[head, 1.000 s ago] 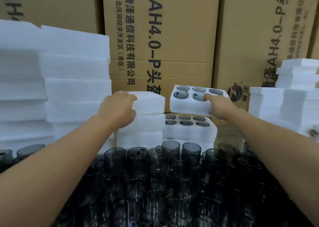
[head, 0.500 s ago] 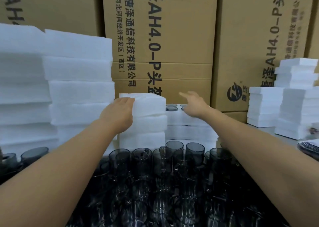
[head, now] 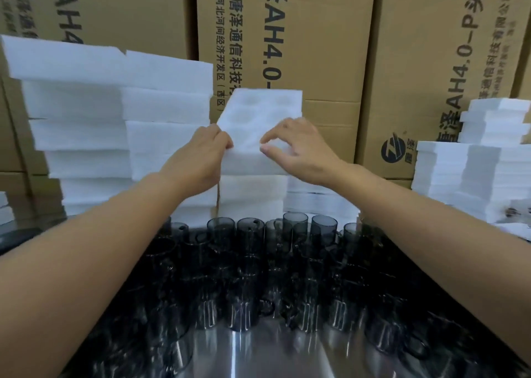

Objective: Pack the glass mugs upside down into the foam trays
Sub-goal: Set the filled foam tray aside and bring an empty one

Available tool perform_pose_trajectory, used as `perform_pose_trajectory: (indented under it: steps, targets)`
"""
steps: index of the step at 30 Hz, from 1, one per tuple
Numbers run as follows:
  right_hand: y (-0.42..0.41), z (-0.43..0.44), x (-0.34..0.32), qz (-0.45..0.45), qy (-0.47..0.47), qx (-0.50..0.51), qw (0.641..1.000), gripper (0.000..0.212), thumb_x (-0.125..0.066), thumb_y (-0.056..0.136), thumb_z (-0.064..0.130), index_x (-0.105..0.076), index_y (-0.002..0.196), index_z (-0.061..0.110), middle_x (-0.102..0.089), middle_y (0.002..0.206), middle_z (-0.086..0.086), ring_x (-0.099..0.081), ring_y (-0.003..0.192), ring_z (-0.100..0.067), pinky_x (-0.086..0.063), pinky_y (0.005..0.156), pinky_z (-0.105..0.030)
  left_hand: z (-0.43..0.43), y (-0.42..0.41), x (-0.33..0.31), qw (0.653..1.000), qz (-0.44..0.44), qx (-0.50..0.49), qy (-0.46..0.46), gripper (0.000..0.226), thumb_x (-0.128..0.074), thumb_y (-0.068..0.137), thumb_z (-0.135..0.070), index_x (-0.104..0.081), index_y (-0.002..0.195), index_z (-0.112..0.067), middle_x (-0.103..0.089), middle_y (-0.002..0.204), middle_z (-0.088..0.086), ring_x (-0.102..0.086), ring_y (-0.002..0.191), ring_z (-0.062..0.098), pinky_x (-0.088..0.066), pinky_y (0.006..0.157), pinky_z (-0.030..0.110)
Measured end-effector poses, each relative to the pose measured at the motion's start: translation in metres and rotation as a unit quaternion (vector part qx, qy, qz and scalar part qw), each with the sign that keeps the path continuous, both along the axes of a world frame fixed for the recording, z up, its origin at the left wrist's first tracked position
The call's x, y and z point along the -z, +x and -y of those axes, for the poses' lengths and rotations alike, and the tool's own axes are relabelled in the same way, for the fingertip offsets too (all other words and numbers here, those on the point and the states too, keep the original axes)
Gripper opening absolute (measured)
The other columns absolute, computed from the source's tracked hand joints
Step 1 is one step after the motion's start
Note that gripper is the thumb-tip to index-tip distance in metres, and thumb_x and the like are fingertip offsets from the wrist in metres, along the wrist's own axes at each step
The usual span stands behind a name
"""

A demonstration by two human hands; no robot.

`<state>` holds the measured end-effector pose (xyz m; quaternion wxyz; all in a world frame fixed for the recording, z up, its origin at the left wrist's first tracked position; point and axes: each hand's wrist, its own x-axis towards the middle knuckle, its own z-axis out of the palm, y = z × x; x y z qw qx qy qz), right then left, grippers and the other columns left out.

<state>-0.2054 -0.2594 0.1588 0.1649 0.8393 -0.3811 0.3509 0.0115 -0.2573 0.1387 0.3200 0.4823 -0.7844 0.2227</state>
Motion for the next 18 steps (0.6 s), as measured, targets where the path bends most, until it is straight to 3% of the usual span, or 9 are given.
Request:
perform_pose_trajectory:
  steps: [3,6,8,10,12,15,18]
  targets:
    - [-0.007,-0.051,-0.002,0.071,0.049,-0.073,0.994,0.038,-0.035,0.091,0.035,-0.064,0.113,0.024,-0.044,0.123,0.003,-0.028,0.123,-0.012,-0.019,0.108,-0.033,-0.032,0.009,-0.007,1.0,0.016,0.023,0.012,0.027,-0.048,0.083,0.008,-0.053,0.108,-0.002,-0.047,0.109,0.011,-0.041,0.099,0.026,-0.033,0.081,0.031]
    - [-0.024,-0.099,-0.002,-0.07,0.031,-0.06,0.995,0.05,-0.032,0.081,0.042,-0.059,0.119,0.026,-0.042,0.128,0.002,-0.027,0.128,-0.009,0.005,0.118,-0.044,-0.067,0.019,-0.009,0.998,0.024,0.045,0.026,0.019,-0.052,0.079,0.009,-0.055,0.095,-0.002,-0.049,0.095,0.005,-0.046,0.087,0.025,-0.031,0.071,0.031]
    - [-0.035,-0.124,0.002,-0.173,0.016,-0.036,0.984,0.06,-0.035,0.075,0.048,-0.051,0.129,0.027,-0.041,0.134,-0.001,-0.033,0.131,-0.015,0.007,0.118,-0.044,-0.091,0.027,-0.005,0.997,0.024,0.071,0.016,0.019,-0.054,0.077,0.012,-0.057,0.091,-0.001,-0.054,0.092,0.006,-0.051,0.085,0.03,-0.038,0.07,0.036]
    - [-0.042,-0.145,0.013,-0.208,0.03,-0.027,0.977,0.061,-0.045,0.078,0.049,-0.044,0.136,0.031,-0.041,0.137,0.0,-0.041,0.127,-0.016,-0.011,0.119,-0.044,-0.114,0.032,0.004,0.995,0.019,0.089,0.03,0.023,-0.055,0.078,0.012,-0.058,0.09,-0.008,-0.059,0.095,0.006,-0.056,0.088,0.032,-0.046,0.075,0.045]
    - [-0.048,-0.162,0.029,-0.215,0.045,-0.042,0.975,0.058,-0.055,0.082,0.047,-0.042,0.138,0.036,-0.045,0.133,0.004,-0.046,0.119,-0.012,-0.036,0.104,-0.032,-0.135,0.036,0.016,0.993,0.011,0.108,0.052,0.031,-0.059,0.079,0.009,-0.054,0.084,-0.021,-0.062,0.099,0.001,-0.059,0.093,0.03,-0.048,0.08,0.044]
    - [-0.054,-0.186,0.054,-0.224,0.033,-0.062,0.972,0.049,-0.054,0.086,0.054,-0.05,0.132,0.037,-0.054,0.122,0.008,-0.049,0.106,-0.002,-0.04,0.081,-0.017,-0.158,0.038,0.038,0.986,-0.027,0.136,0.092,0.04,-0.063,0.08,0.008,-0.048,0.075,-0.028,-0.062,0.102,-0.008,-0.06,0.102,0.023,-0.05,0.081,0.041]
    - [-0.062,-0.209,0.077,-0.198,0.017,-0.087,0.976,0.044,-0.052,0.086,0.058,-0.062,0.121,0.032,-0.057,0.121,0.003,-0.055,0.091,-0.004,-0.051,0.063,-0.026,-0.177,0.034,0.063,0.98,-0.031,0.157,0.119,0.04,-0.066,0.08,0.004,-0.045,0.072,-0.03,-0.06,0.096,-0.018,-0.059,0.11,0.008,-0.051,0.084,0.037]
